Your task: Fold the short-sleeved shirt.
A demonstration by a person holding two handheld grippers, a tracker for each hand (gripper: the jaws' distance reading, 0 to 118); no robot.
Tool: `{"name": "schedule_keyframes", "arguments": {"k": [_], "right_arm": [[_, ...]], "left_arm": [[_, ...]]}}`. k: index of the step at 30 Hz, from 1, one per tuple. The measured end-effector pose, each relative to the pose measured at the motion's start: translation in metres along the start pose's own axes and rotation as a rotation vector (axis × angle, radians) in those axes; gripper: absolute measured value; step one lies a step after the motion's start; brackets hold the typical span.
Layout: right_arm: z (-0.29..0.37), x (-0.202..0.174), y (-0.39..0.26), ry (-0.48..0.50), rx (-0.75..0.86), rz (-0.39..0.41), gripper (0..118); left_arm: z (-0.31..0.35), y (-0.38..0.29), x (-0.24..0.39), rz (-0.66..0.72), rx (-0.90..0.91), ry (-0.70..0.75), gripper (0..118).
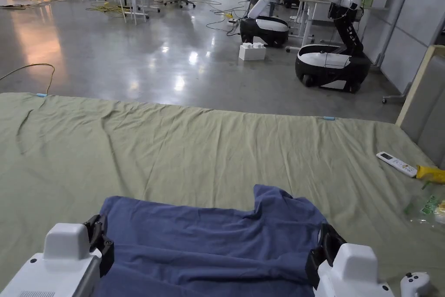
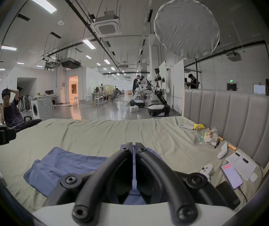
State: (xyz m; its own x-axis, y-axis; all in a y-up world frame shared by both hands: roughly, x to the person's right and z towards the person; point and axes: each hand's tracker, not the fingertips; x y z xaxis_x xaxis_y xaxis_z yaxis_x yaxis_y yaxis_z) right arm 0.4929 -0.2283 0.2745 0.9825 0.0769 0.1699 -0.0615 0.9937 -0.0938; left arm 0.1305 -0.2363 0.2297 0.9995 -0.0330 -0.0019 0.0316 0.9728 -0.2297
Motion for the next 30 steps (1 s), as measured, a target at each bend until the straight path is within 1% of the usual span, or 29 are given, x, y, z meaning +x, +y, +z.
{"name": "schedule_keyframes", "arguments": {"k": [1,2,4,5,6,8,9,11,12,13,15,17,18,19,20,22,23,24,25,26,30], "right_arm": [[0.003,0.000,0.001,0.001,-0.001,0.000,2],[0.006,0.001,-0.001,0.001,-0.020,-0.026,2],[0.012,0.002,0.001,-0.014,0.014,-0.003,1],[0.015,0.003,0.000,-0.012,0.004,-0.015,0],[0.017,0.003,0.001,-0.014,0.021,0.009,0],[0.019,0.005,0.001,-0.009,0.007,0.005,0],[0.020,0.005,-0.001,-0.007,0.001,0.001,0],[0.021,0.006,-0.004,-0.005,-0.017,0.010,0],[0.021,0.007,-0.007,-0.005,-0.024,0.010,0],[0.021,0.007,-0.010,-0.003,-0.034,0.009,0],[0.021,0.008,-0.015,-0.002,-0.056,0.008,0],[0.020,0.009,-0.021,0.004,-0.087,0.006,0],[0.019,0.010,-0.024,0.004,-0.099,0.007,0],[0.019,0.010,-0.026,0.006,-0.107,0.009,0],[0.019,0.011,-0.029,0.008,-0.114,0.011,0],[0.019,0.011,-0.032,0.007,-0.126,0.013,0],[0.020,0.012,-0.033,0.007,-0.134,0.016,0],[0.019,0.013,-0.035,0.008,-0.140,0.018,0],[0.019,0.014,-0.036,0.007,-0.146,0.019,0],[0.019,0.015,-0.038,0.006,-0.152,0.019,0],[0.019,0.021,-0.045,0.001,-0.181,0.022,0]], "left_arm": [[0.006,0.000,0.002,-0.008,0.011,0.000,5],[0.010,0.000,0.003,-0.025,0.015,0.001,2],[0.016,0.001,0.004,-0.032,0.012,-0.010,2],[0.017,0.001,0.002,-0.030,0.009,-0.016,2],[0.018,0.000,0.000,-0.023,0.003,-0.016,2],[0.018,-0.003,-0.008,0.006,-0.031,-0.028,2],[0.016,-0.006,-0.012,0.016,-0.087,-0.045,2],[0.012,-0.017,-0.021,0.013,-0.126,0.011,2],[0.008,-0.022,-0.028,0.016,-0.155,0.002,2],[0.003,-0.028,-0.036,0.038,-0.201,-0.014,2],[-0.009,-0.038,-0.049,0.074,-0.285,0.004,2],[-0.025,-0.049,-0.064,0.097,-0.411,-0.002,3],[-0.031,-0.054,-0.070,0.119,-0.432,0.006,3],[-0.039,-0.059,-0.075,0.131,-0.483,0.006,6],[-0.047,-0.066,-0.081,0.145,-0.527,-0.001,15],[-0.061,-0.075,-0.088,0.156,-0.585,-0.007,28],[-0.067,-0.079,-0.090,0.156,-0.599,-0.005,43],[-0.073,-0.083,-0.090,0.155,-0.614,0.008,55],[-0.079,-0.087,-0.090,0.149,-0.649,0.020,63],[-0.087,-0.090,-0.091,0.141,-0.677,0.030,65],[-0.105,-0.105,-0.086,0.093,-0.774,0.061,65]]}}
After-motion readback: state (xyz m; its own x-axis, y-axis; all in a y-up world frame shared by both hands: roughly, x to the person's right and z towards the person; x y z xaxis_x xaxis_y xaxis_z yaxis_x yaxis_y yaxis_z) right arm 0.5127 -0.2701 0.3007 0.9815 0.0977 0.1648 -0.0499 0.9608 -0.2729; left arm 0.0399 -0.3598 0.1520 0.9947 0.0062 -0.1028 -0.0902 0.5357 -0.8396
